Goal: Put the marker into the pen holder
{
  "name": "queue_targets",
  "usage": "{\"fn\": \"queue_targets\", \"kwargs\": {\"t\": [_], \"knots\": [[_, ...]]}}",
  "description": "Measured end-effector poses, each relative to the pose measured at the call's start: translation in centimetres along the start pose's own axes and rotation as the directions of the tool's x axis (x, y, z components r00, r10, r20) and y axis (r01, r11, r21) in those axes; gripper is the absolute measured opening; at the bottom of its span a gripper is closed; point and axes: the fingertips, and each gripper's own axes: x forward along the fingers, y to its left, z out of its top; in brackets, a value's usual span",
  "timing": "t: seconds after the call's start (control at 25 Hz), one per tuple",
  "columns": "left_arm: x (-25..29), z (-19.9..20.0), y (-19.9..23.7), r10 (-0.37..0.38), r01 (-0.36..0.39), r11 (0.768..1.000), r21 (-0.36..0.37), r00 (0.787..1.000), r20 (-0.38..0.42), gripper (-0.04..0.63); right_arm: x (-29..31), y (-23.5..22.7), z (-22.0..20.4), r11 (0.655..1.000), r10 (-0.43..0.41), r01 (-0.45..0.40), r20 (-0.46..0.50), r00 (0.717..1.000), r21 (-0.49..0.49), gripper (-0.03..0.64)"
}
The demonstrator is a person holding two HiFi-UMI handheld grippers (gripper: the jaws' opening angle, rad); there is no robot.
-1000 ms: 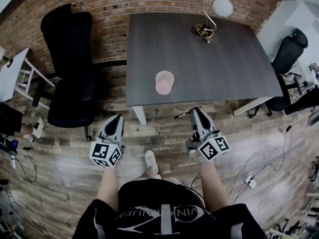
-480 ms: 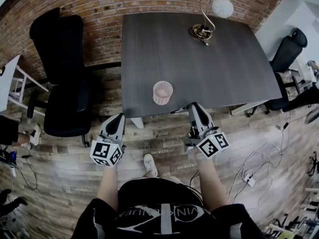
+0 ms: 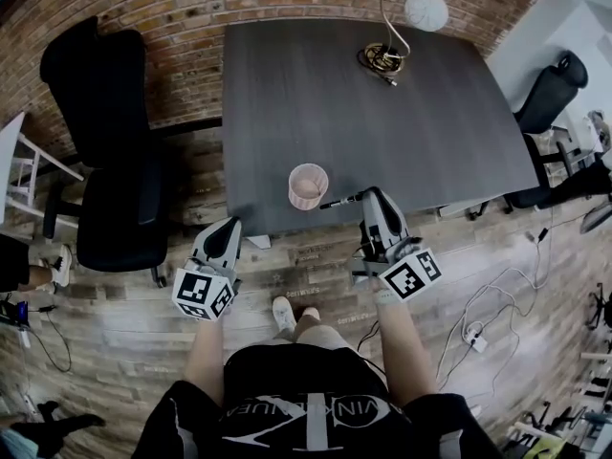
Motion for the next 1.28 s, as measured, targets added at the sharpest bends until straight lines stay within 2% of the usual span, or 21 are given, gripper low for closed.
{"fn": "queue_targets", "kwargs": {"t": [0.2, 0.56, 0.88, 1.28], "knots": [[0.7, -0.4, -0.3, -0.004, 0.004, 1.000, -0.005, 1.000, -0.018, 0.014, 1.3, -1.0, 0.2, 0.999, -0.003, 0.002, 0.017, 1.000, 0.047, 0.052], [1.7, -0.7, 1.3, 0.037, -0.038, 0.999, -0.018, 0.999, -0.024, 0.014, 4.2, -2.8, -2.2, 0.999, -0.009, 0.011, -0.051, 0.999, 0.035, 0.052], [2.9, -1.5, 1.7, 0.044, -0.045, 0.998, -0.038, 0.999, -0.025, 0.012, 6.2, -3.5, -5.6, 1.000, -0.003, 0.001, -0.132, 0.991, -0.013, 0.052], [3.9, -2.5, 1.5, 0.044, -0.047, 0.997, -0.064, 0.998, -0.040, 0.012, 7.3, -3.1, -9.3, 0.990, 0.014, -0.048, -0.251, 0.968, -0.129, 0.052]]}}
